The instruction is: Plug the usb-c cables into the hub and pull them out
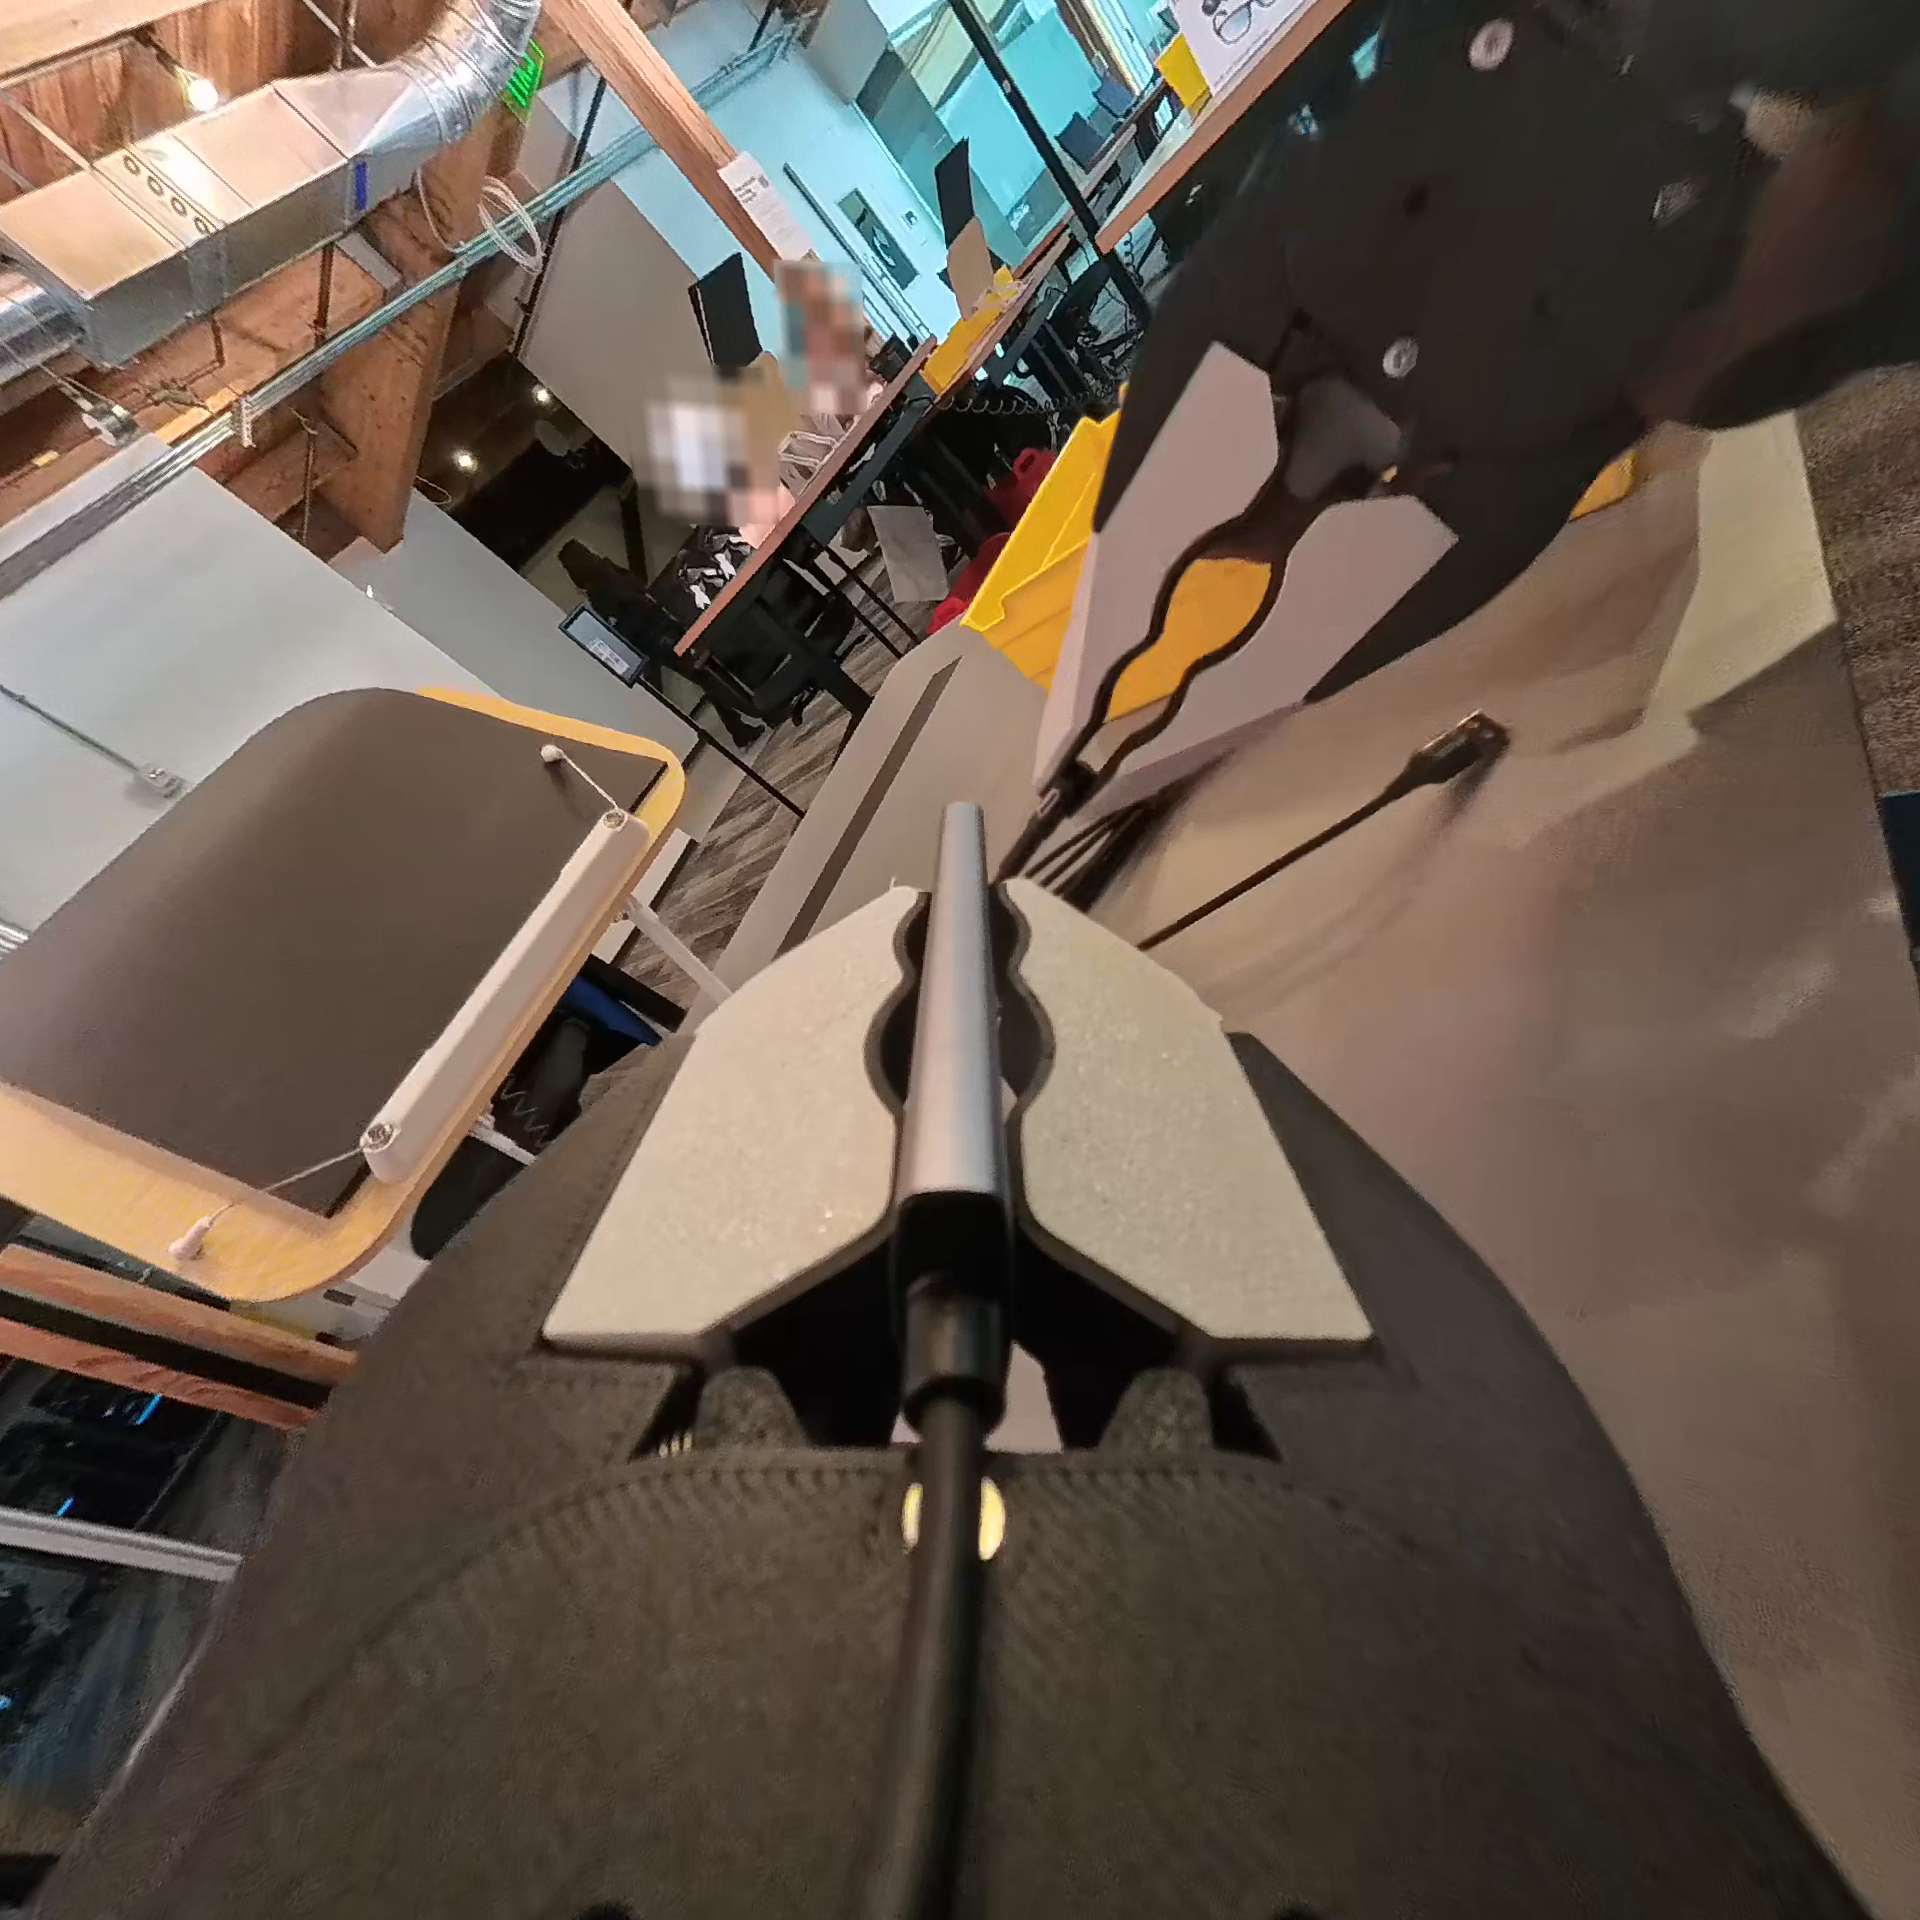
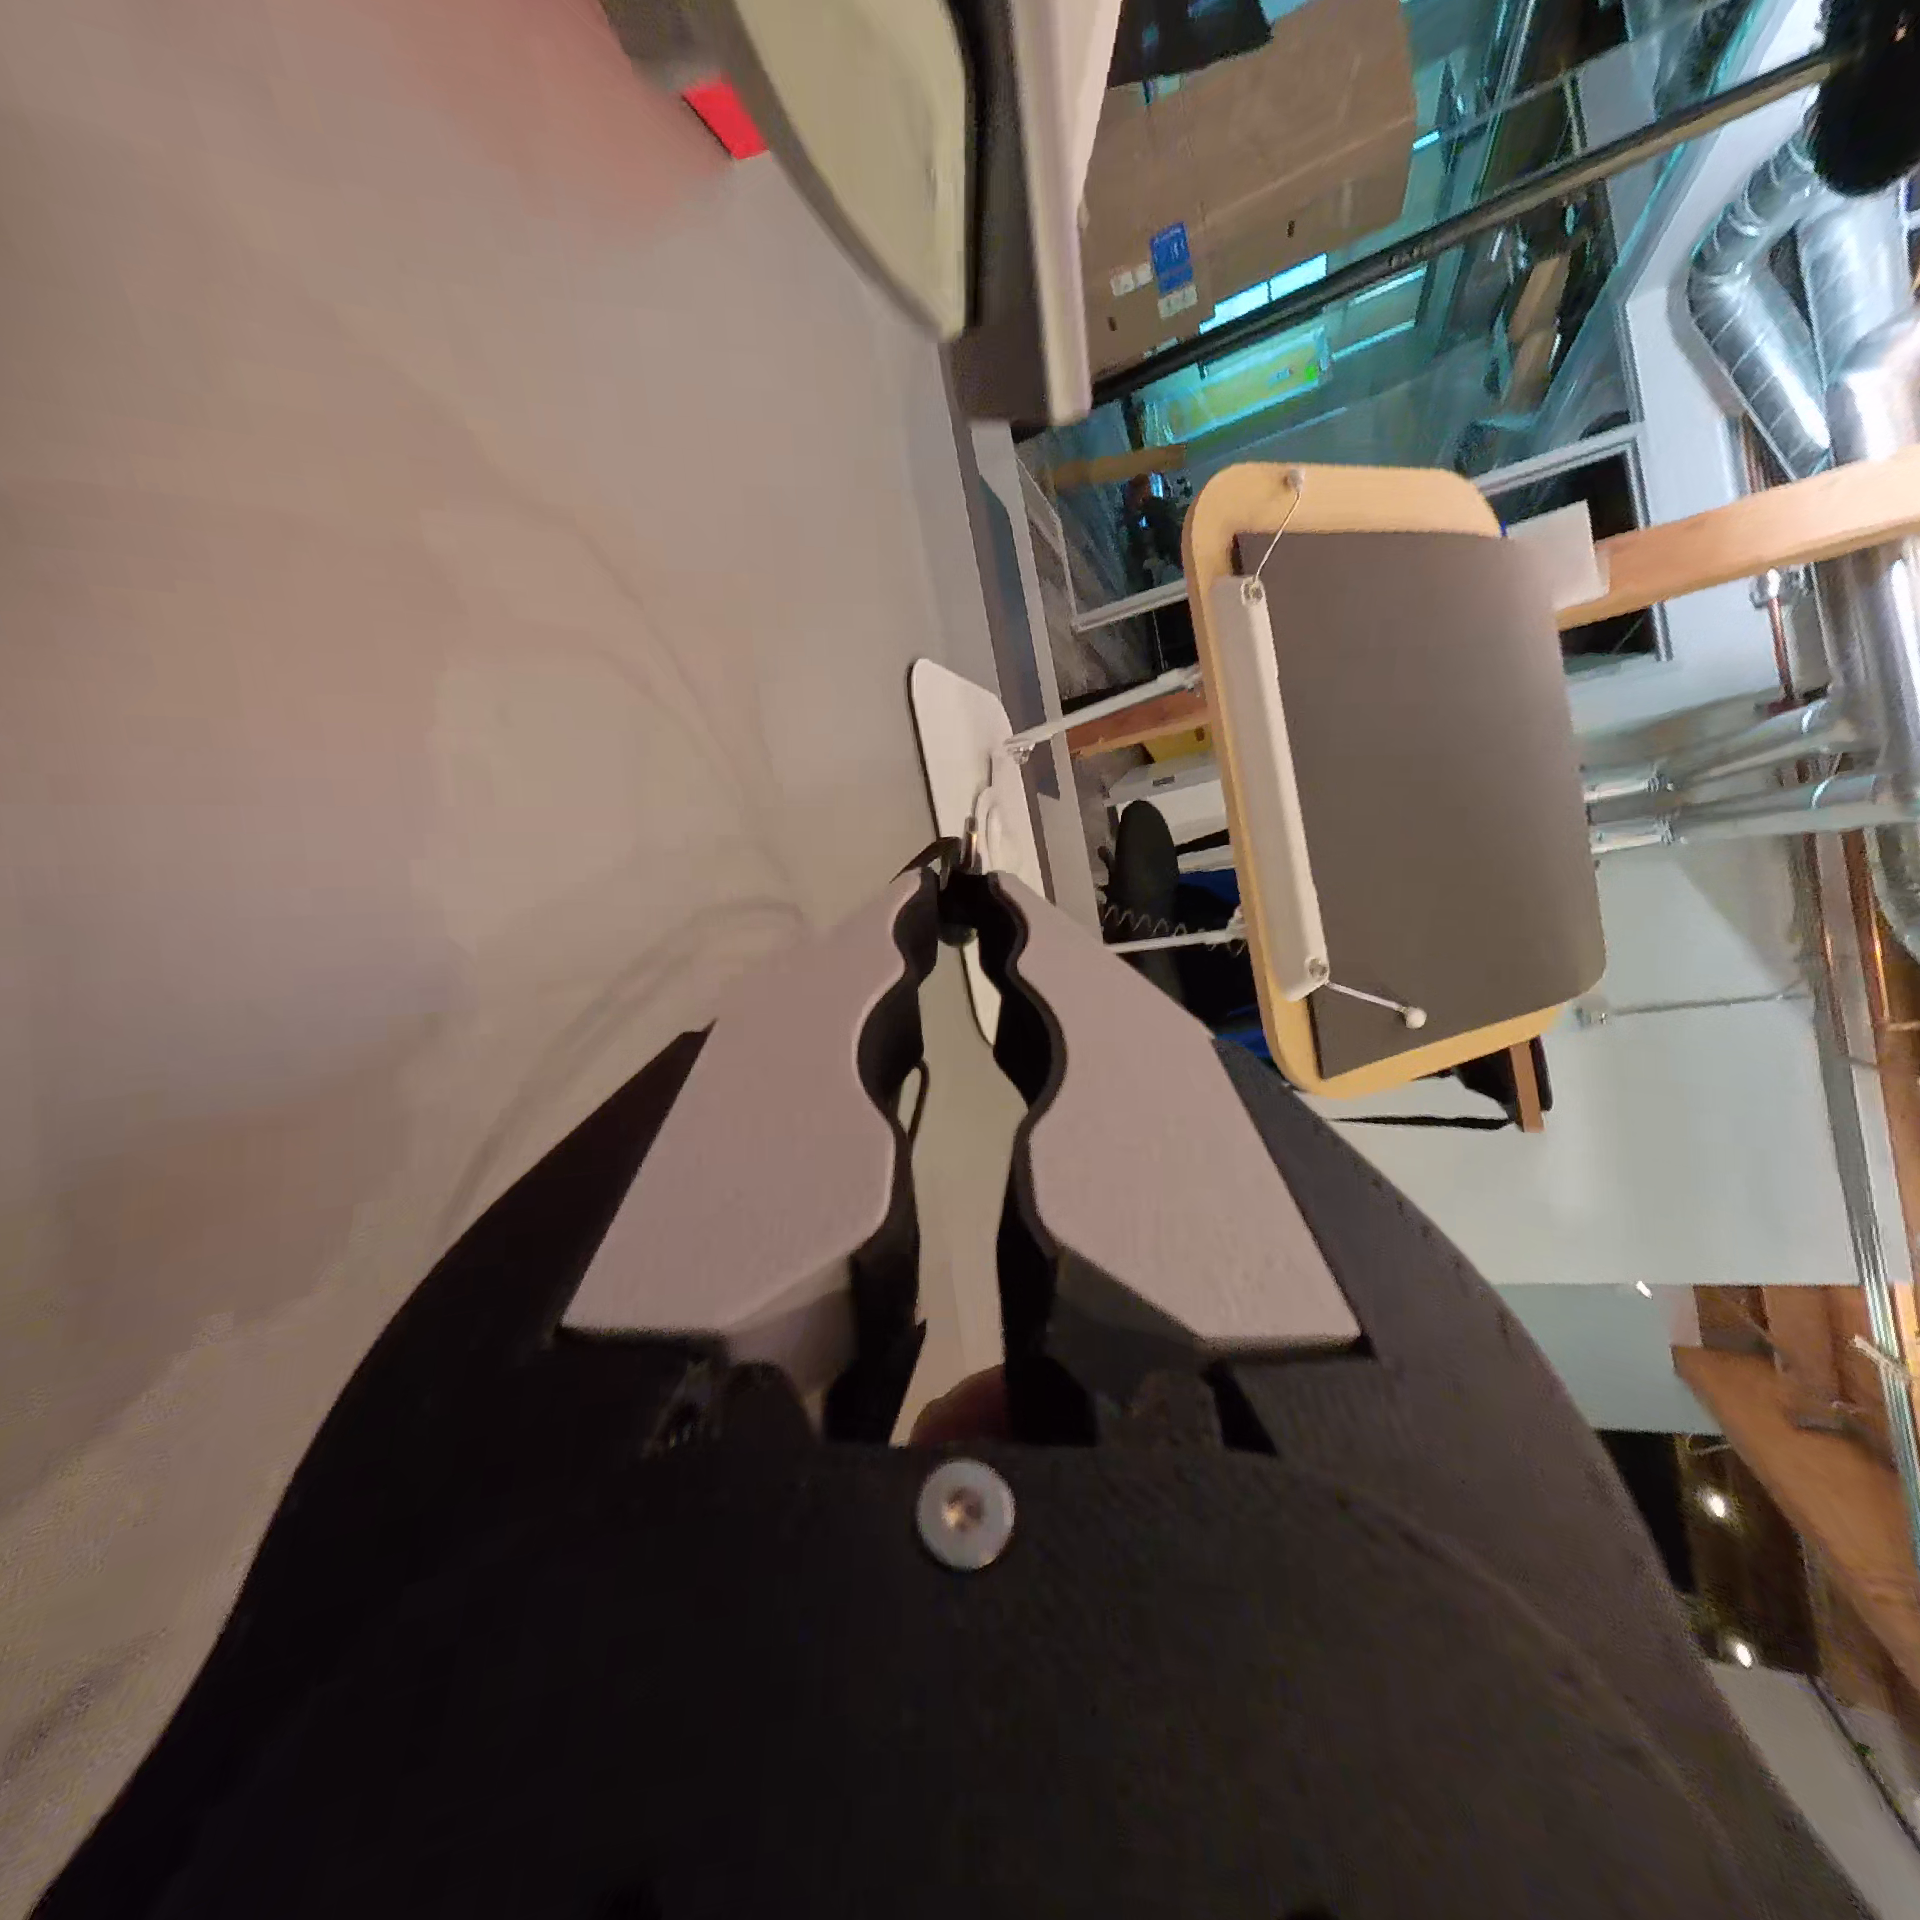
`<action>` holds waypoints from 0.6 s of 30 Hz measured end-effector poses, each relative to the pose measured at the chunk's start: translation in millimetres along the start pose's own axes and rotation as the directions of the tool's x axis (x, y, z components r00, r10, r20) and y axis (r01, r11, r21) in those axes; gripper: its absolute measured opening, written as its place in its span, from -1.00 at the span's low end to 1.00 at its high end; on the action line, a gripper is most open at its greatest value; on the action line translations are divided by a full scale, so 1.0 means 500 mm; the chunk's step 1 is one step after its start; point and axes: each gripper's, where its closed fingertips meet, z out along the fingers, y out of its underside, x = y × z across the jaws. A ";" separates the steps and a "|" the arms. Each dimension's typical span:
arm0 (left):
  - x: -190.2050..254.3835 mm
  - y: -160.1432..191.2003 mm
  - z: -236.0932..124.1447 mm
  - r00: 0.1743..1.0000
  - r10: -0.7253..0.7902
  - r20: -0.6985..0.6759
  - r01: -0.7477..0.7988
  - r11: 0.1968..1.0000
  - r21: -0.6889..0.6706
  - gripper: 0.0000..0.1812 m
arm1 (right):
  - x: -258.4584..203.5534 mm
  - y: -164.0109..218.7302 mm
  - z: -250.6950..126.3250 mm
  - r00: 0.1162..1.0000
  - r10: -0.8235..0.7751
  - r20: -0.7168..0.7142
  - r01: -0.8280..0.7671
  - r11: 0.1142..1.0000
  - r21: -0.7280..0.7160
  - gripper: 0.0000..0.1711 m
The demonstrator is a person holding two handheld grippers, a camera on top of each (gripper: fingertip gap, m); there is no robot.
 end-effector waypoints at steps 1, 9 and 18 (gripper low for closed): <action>-0.001 0.001 0.002 1.000 0.011 0.000 -0.011 1.000 -0.006 -0.89 | 0.004 -0.010 -0.003 1.000 -0.013 0.006 0.013 1.000 0.009 -0.95; 0.012 -0.002 0.020 0.990 0.139 -0.017 -0.139 0.989 -0.038 -0.89 | 0.019 -0.071 -0.013 0.992 -0.120 0.037 0.118 0.991 0.058 -0.95; 0.015 -0.019 0.017 0.935 0.355 -0.009 -0.354 0.932 -0.071 -0.89 | 0.018 -0.101 -0.024 0.972 -0.204 0.119 0.192 0.976 0.105 -0.95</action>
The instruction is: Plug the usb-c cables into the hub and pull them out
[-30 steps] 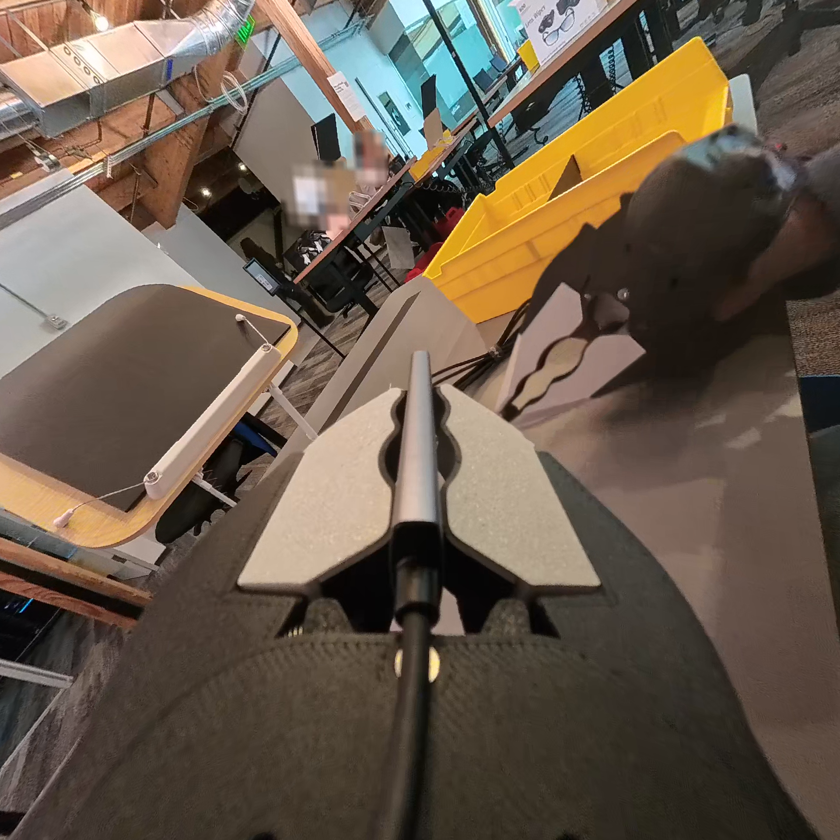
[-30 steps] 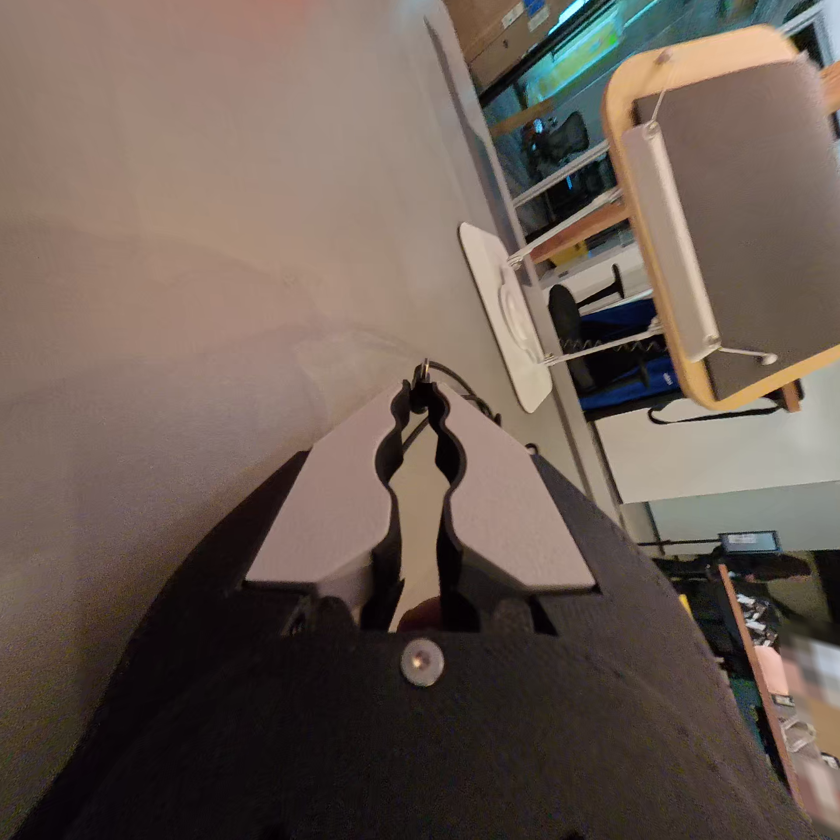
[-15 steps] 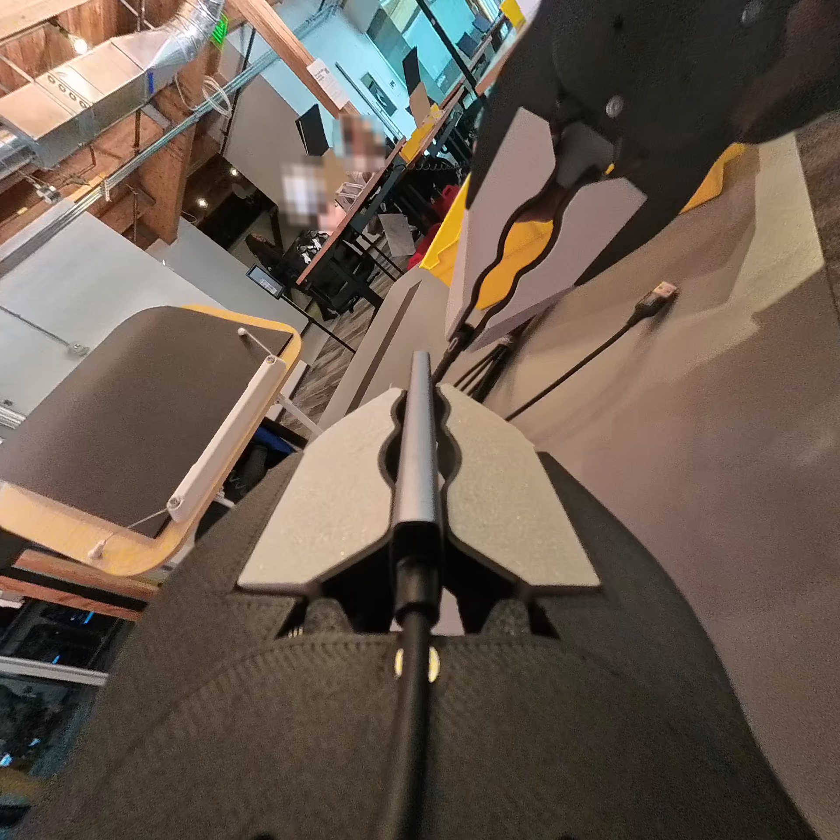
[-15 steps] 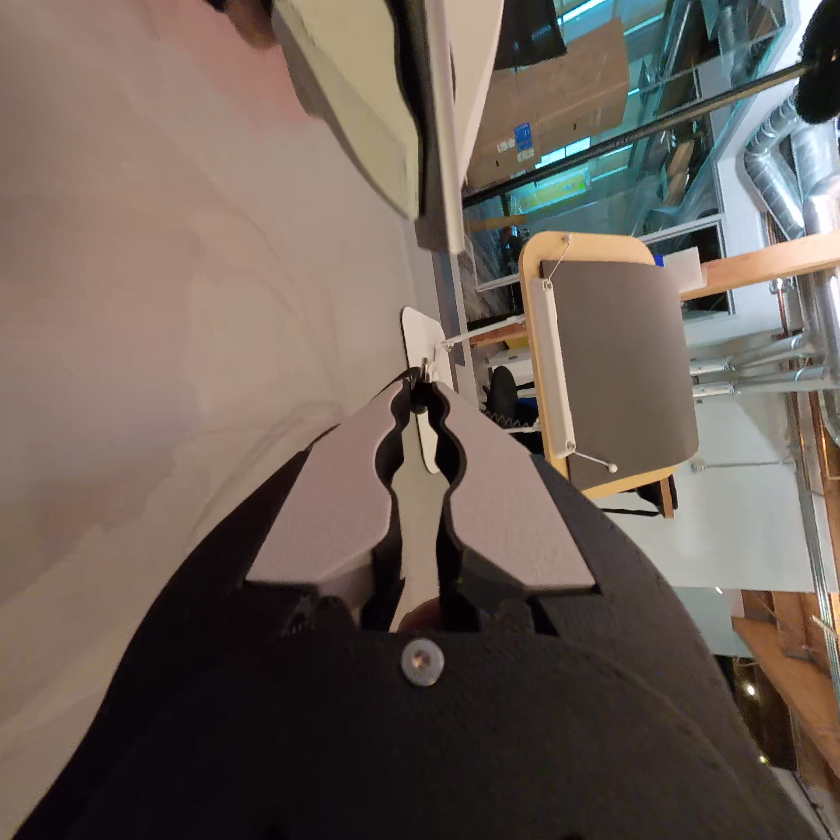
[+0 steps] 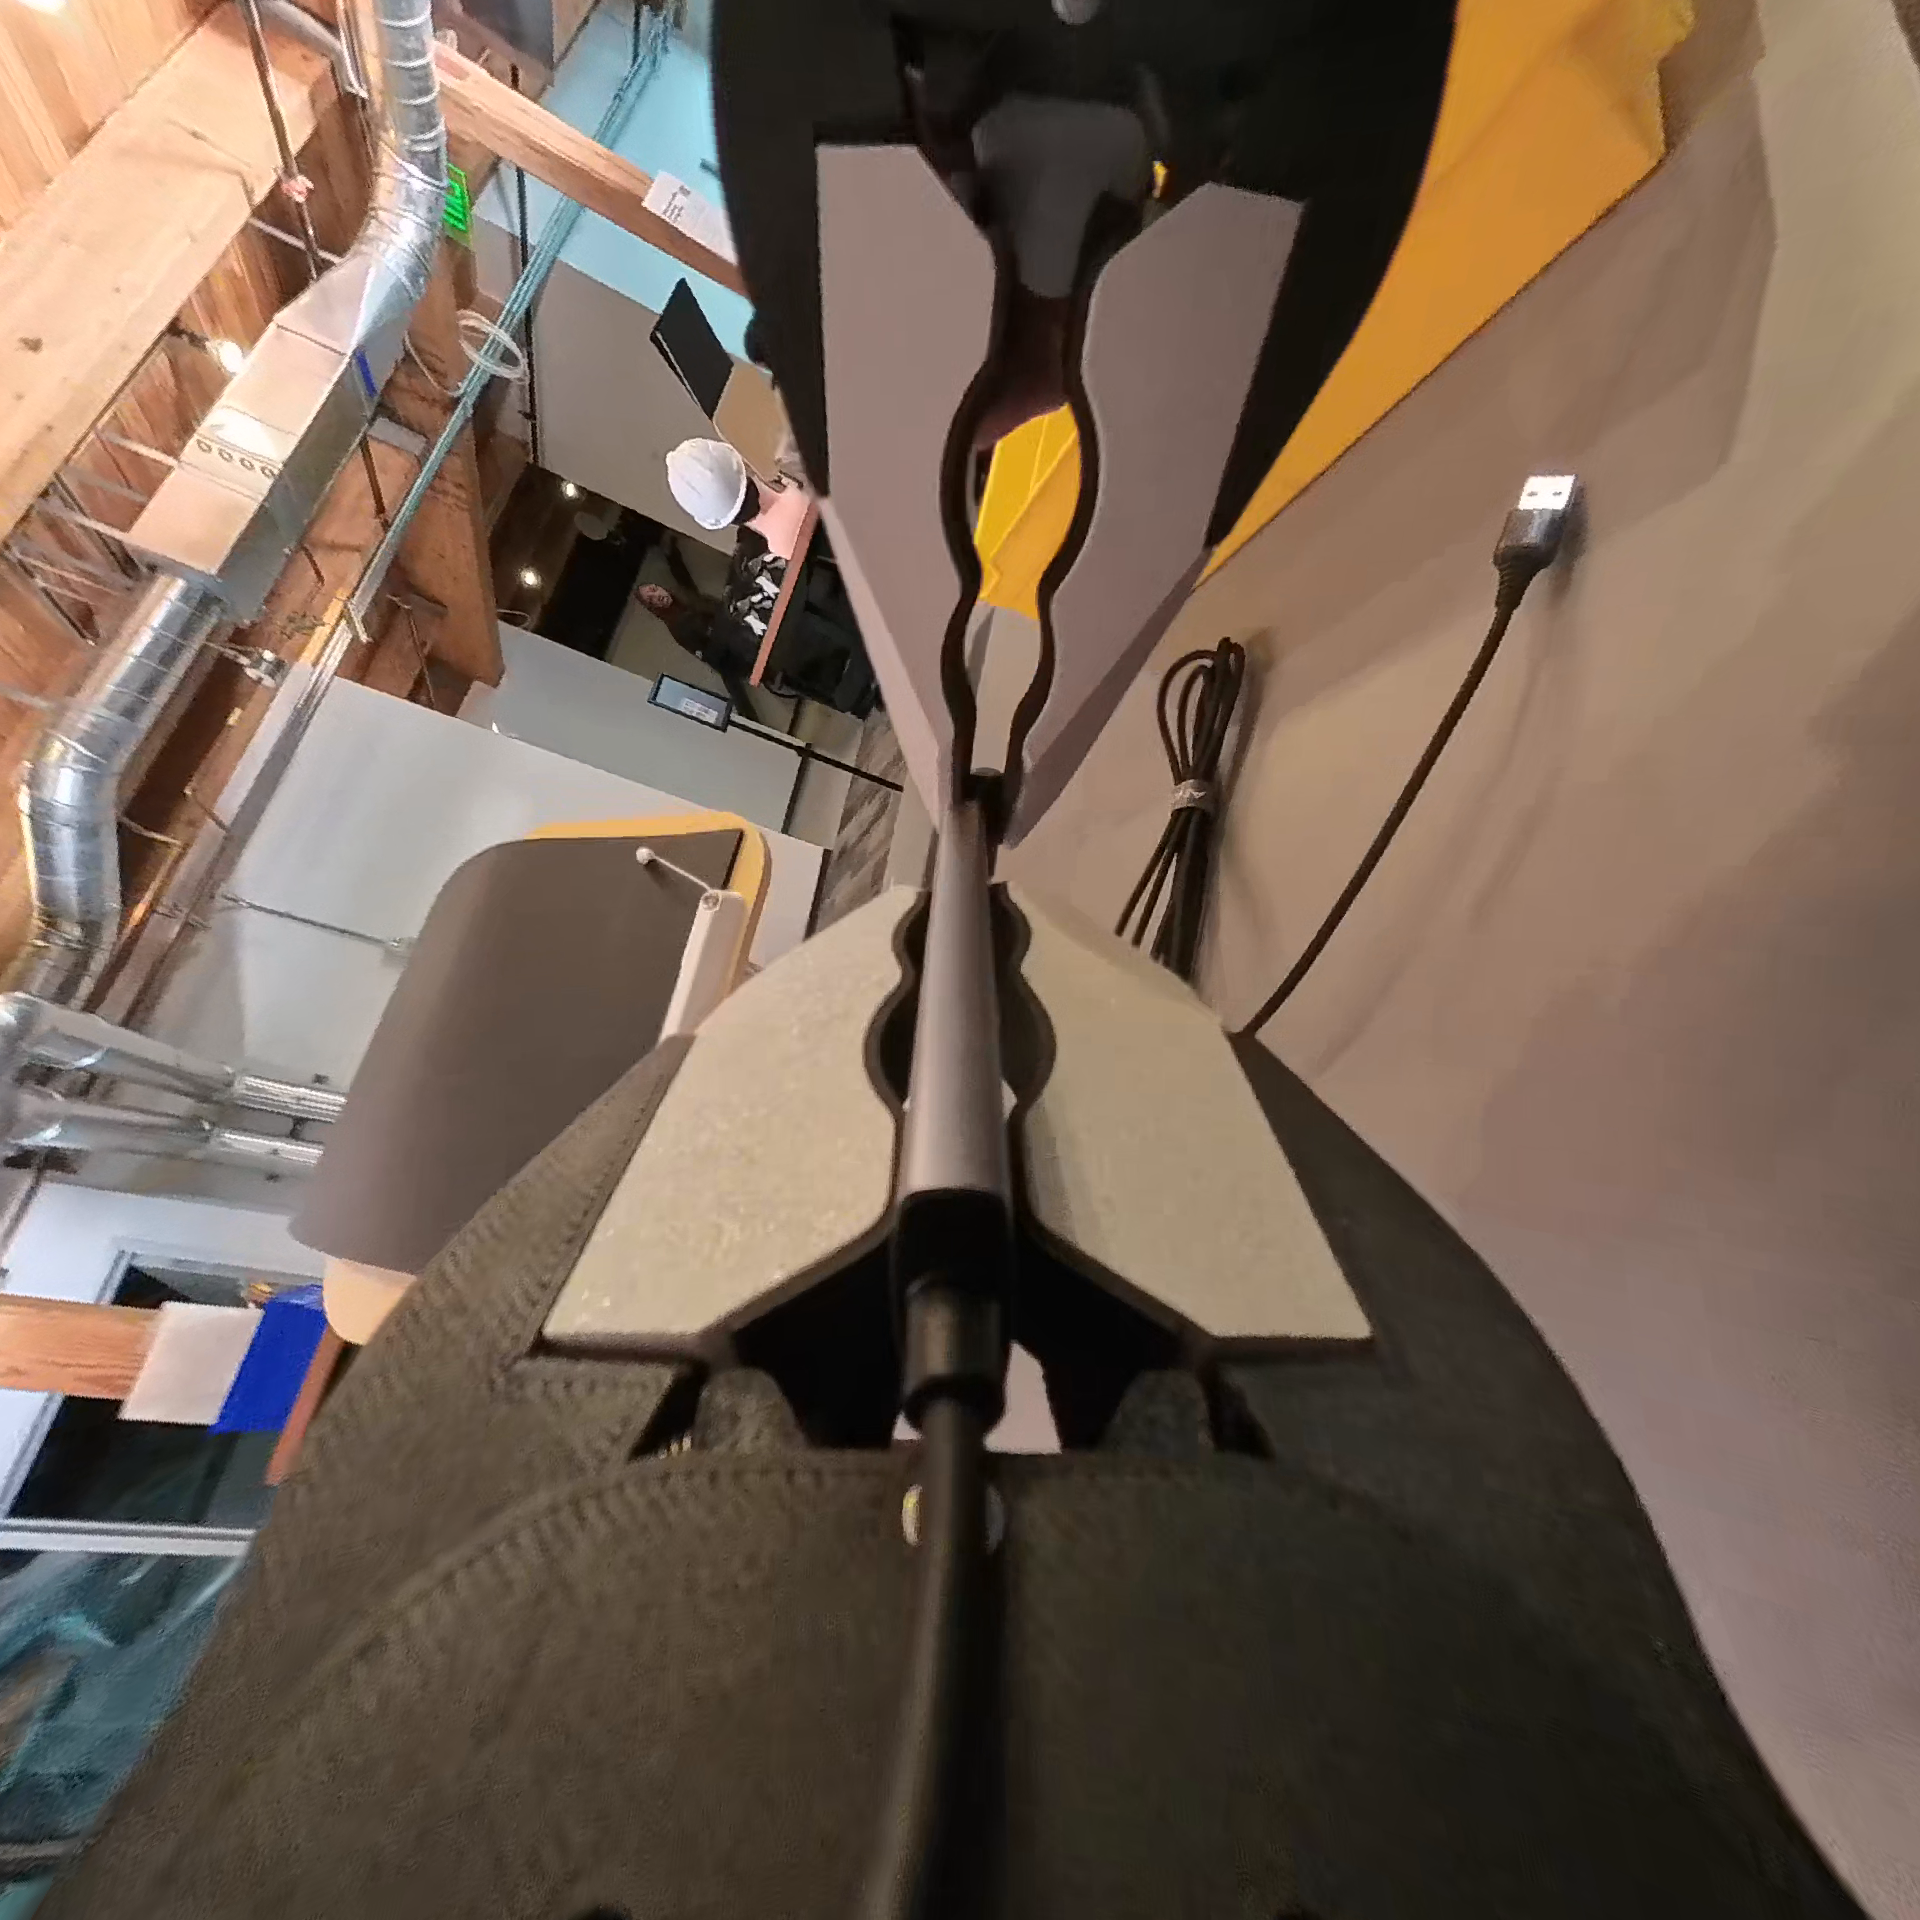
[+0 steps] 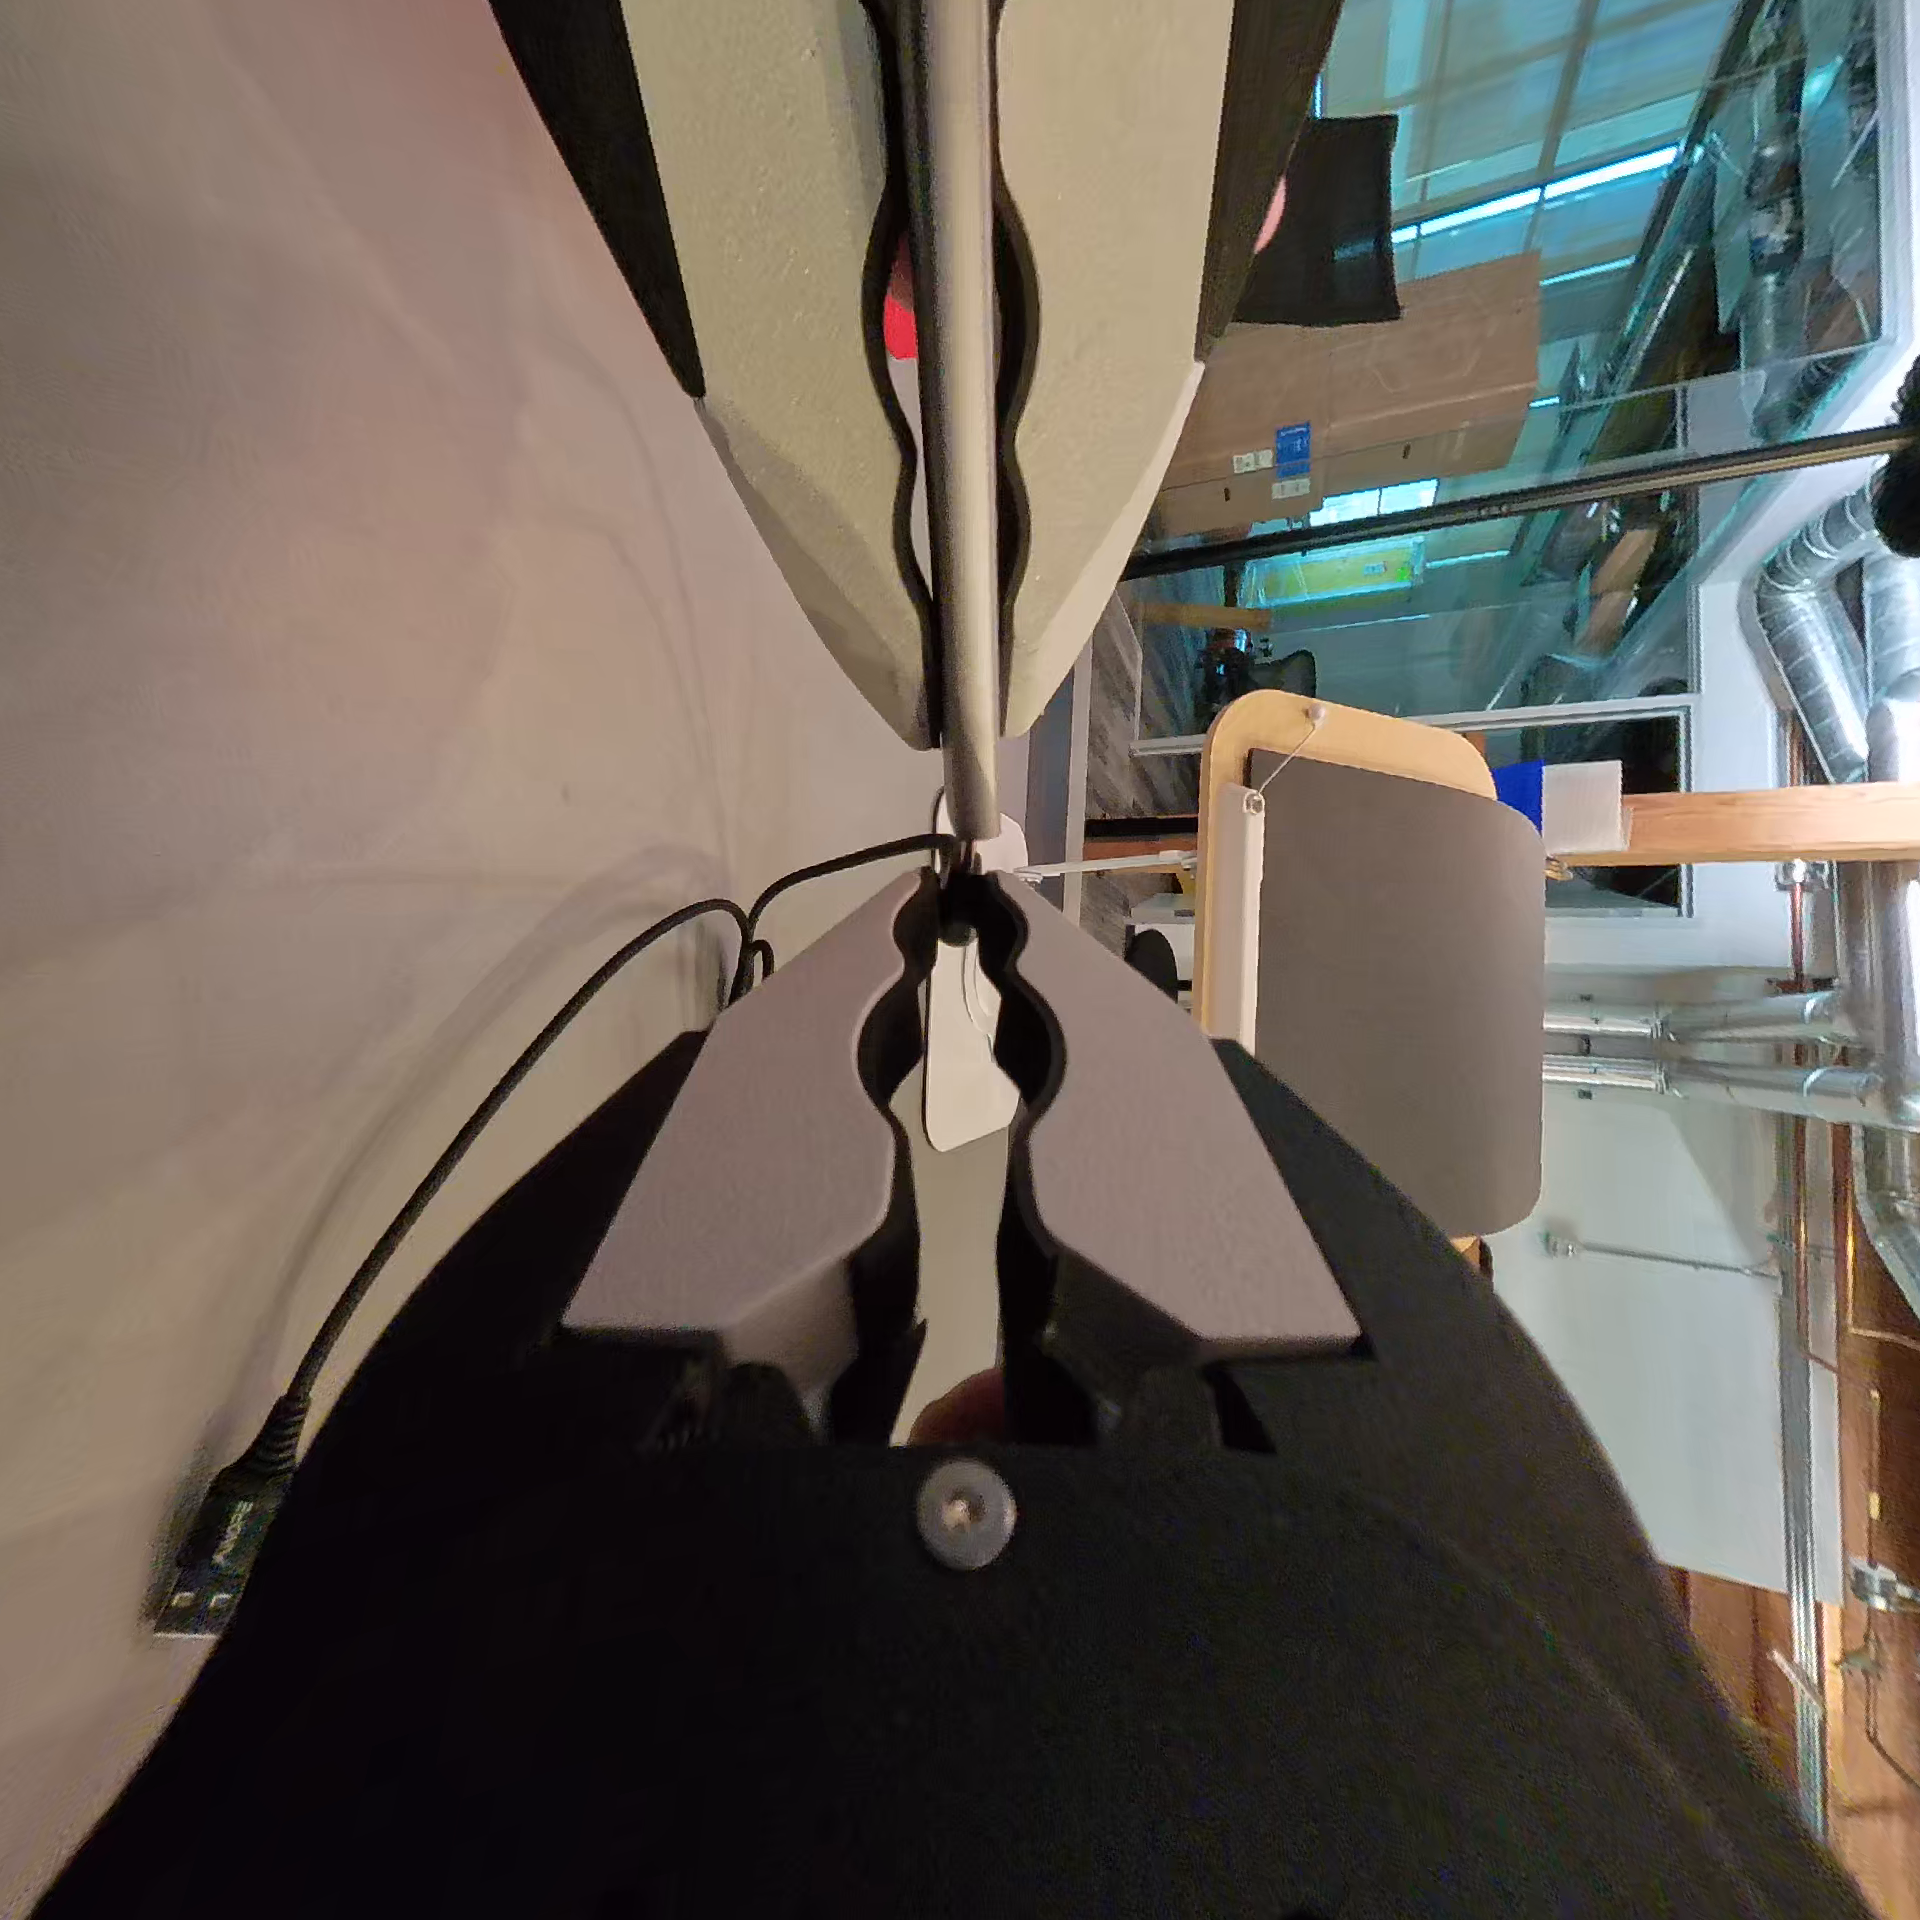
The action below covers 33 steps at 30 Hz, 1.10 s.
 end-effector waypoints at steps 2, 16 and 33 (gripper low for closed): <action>0.000 -0.005 0.000 1.000 0.020 -0.009 -0.020 1.000 0.002 -0.89 | -0.002 -0.003 -0.003 1.000 -0.017 0.024 0.017 1.000 0.009 -0.95; 0.011 -0.018 -0.004 0.996 0.042 -0.078 -0.040 0.999 0.029 -0.89 | -0.008 -0.019 -0.019 0.993 -0.074 0.096 0.066 0.995 0.078 -0.95; -0.017 -0.055 -0.017 0.974 -0.167 -0.155 0.194 0.963 0.184 -0.89 | 0.022 -0.048 -0.060 0.985 0.110 0.135 -0.144 0.950 0.275 -0.97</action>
